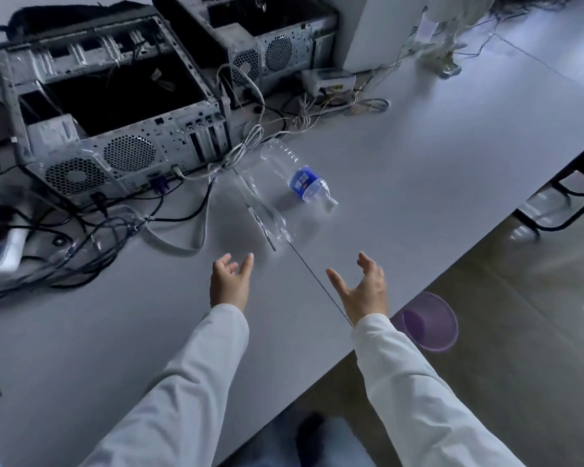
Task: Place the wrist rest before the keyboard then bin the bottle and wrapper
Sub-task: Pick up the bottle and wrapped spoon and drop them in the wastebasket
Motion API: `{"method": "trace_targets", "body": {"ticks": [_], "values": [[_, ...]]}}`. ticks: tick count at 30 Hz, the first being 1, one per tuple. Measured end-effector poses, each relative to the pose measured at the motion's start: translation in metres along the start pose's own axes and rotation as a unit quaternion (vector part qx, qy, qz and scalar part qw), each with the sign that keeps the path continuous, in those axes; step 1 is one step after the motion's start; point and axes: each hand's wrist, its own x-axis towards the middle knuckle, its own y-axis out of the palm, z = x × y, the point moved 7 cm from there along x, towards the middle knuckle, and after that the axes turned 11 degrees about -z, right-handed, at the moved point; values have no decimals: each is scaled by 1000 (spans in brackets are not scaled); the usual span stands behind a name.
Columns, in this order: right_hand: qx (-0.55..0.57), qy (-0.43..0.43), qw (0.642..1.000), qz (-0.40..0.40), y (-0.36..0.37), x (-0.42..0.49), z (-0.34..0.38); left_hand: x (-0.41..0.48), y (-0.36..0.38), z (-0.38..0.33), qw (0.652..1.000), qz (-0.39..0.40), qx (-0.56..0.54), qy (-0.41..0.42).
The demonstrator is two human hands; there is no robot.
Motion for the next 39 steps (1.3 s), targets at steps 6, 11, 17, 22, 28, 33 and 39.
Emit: {"method": "trace_targets", "body": {"ticks": [6,11,17,22,28,33,39], "values": [[-19,-34,999,25,24,85,24,33,47,-28,999,-37,17,-35],[-39,-66,994,82,50,154,51,60,79,-47,990,-117,32,-65],[-65,-98,982,144,90,198,72,80,108,-55,974,-186,85,-99],[-96,-113,973,174,112,205,76,84,105,-45,957,-230,122,-127],[-82,-112,973,187,116,207,75,82,101,-36,961,-235,71,-125],[-24,-49,979,196,100,205,65,65,106,-35,971,-197,32,-129],[48,53,982,174,54,184,35,37,124,-45,991,-92,27,-92]]}}
